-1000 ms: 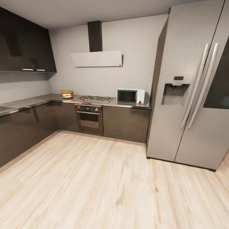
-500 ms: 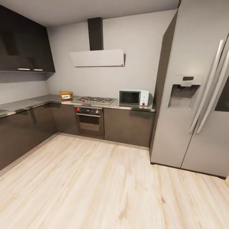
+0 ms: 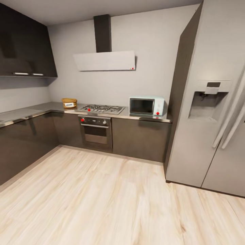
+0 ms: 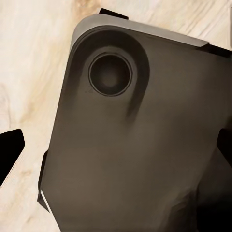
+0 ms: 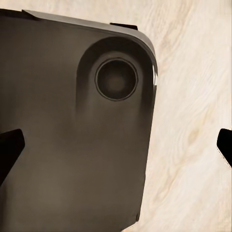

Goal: In the kitchen, take the popcorn bag from the countertop, put it into the microwave, and heat it until the popcorn is cooked so the cooked popcorn ends up inside the bag.

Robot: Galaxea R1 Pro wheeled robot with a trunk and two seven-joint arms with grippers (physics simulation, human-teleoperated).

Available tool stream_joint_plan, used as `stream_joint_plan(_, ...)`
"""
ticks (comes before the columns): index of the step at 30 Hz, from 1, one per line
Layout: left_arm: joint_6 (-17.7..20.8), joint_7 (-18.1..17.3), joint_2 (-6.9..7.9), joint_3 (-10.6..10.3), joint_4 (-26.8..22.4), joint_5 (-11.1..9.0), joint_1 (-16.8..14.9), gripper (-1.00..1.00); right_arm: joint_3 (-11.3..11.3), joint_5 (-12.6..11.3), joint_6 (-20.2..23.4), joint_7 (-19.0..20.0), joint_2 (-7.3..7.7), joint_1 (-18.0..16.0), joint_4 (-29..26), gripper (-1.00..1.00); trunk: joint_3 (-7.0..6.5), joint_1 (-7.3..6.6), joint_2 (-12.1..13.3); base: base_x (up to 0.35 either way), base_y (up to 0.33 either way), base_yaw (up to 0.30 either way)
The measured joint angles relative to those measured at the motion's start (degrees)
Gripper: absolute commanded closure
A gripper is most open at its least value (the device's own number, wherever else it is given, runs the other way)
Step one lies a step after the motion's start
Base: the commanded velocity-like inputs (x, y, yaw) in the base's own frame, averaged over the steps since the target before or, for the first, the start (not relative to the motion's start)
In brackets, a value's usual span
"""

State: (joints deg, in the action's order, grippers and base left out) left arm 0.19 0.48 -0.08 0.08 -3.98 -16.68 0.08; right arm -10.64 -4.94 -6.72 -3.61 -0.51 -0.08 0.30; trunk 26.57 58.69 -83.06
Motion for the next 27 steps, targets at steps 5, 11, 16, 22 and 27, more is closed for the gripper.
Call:
stream_joint_plan(5, -0.03, 0.0, 0.0, 0.04, 0.0, 0.0, 0.0, -1.0, 0.04, -0.08, -0.06, -0.01, 0.0, 0.0, 0.01, -1.0, 0.0, 0.0, 0.0, 0.323, 0.012, 0.0)
stream_joint_plan(11, -0.03, 0.0, 0.0, 0.1, 0.0, 0.0, 0.0, -1.0, 0.05, -0.16, -0.05, -0.01, 0.0, 0.0, 0.02, -1.0, 0.0, 0.0, 0.0, 0.323, 0.0, 0.0)
stream_joint_plan(16, -0.03, 0.0, 0.0, 0.1, 0.0, 0.0, 0.0, -1.0, 0.11, -0.13, -0.01, -0.01, 0.0, 0.0, -0.01, -1.0, 0.0, 0.0, 0.0, 0.323, 0.0, 0.0)
stream_joint_plan(22, 0.01, 0.0, 0.0, 0.13, 0.0, 0.0, -0.01, -1.0, -0.03, -0.01, 0.15, -0.01, 0.0, 0.0, 0.01, -1.0, 0.0, 0.0, 0.0, 0.323, 0.0, 0.0)
stream_joint_plan(27, -0.03, 0.0, 0.0, 0.18, 0.0, -0.01, 0.0, -1.0, -0.04, 0.05, 0.21, 0.14, 0.0, 0.0, 0.01, -1.0, 0.0, 0.0, 0.0, 0.323, 0.0, 0.0)
